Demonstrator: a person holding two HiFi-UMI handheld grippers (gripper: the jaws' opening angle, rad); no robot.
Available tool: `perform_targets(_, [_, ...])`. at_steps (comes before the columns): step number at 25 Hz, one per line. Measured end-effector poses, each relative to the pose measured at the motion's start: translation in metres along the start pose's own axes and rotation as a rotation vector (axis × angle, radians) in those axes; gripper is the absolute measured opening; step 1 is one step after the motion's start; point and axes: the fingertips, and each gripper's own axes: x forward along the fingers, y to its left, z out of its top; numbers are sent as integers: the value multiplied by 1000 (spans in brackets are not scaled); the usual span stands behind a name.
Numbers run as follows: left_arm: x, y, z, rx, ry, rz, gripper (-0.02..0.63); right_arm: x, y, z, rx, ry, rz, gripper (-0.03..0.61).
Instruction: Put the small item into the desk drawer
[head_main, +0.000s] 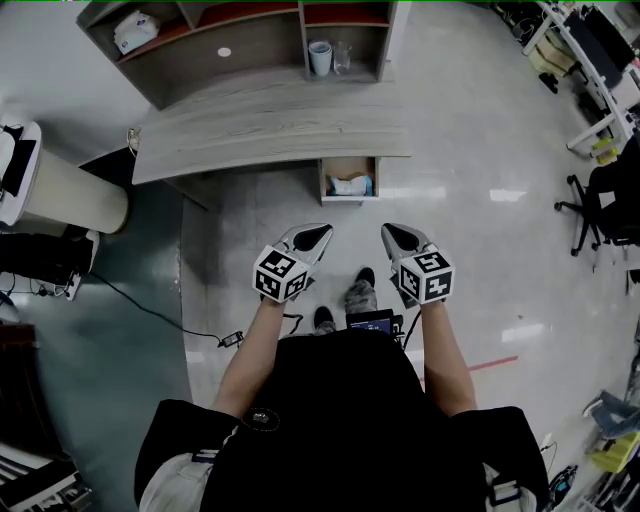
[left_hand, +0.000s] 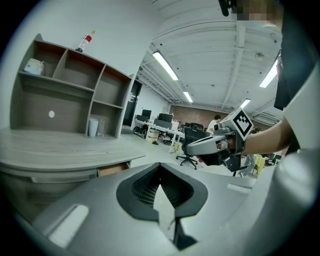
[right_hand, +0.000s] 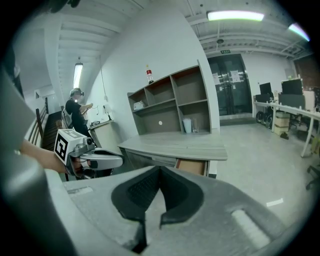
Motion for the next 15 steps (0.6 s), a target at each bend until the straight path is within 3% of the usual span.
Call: perform_targets(15, [-25, -24, -18, 32, 8, -49, 2, -21, 33, -20, 18, -29, -29, 2])
